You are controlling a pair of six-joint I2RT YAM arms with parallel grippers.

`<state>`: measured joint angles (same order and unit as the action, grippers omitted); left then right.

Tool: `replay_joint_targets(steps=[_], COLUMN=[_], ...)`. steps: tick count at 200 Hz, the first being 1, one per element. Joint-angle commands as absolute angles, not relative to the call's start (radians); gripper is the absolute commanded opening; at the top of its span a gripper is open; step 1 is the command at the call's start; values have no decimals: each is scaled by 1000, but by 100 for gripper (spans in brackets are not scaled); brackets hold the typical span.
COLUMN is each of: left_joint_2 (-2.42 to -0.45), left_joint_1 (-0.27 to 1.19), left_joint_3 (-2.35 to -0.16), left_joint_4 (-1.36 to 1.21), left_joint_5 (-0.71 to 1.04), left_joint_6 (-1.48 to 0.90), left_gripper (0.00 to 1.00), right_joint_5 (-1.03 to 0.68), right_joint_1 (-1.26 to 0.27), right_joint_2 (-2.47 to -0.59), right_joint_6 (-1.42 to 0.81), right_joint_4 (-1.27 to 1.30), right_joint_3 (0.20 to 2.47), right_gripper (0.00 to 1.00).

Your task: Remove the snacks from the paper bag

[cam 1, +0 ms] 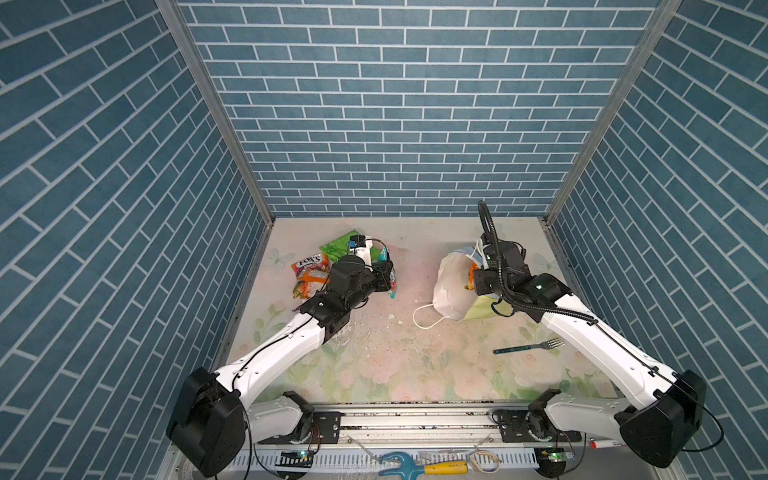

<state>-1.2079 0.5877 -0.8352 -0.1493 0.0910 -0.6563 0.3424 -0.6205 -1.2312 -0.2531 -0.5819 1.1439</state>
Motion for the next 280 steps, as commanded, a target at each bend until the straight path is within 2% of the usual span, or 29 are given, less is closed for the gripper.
replay_joint_targets(steps=[1,76,130,155,204,280], left_joint_2=[-1184,-1206,-1218,-1227,-1244,-1238], left_joint_1=[583,554,551,551,547,537], left_joint_3=[-839,-836,-839,-841,-842,-838], left_joint_4=[-170,-170,-174,-175,-175,-169], left_joint_5=[80,87,94,90,89,86], left_joint_6=[-637,-644,-645,-644,-642,-643], left_gripper=[0,0,0,0,0,0], right_joint_5=[357,282,167,189,127,138], right_joint_1=[-617,-614,-614,-613,-614,-612], right_joint_2=[-1242,-1258,-1155,-1091,-1000,-957], right_joint_6=[-216,-103,-9,-9,15,62], right_joint_4=[-589,-578,-525,-496,-464,-474], right_joint_3=[1186,1235,1130,1070,997,949], right_gripper=[0,0,0,0,0,0])
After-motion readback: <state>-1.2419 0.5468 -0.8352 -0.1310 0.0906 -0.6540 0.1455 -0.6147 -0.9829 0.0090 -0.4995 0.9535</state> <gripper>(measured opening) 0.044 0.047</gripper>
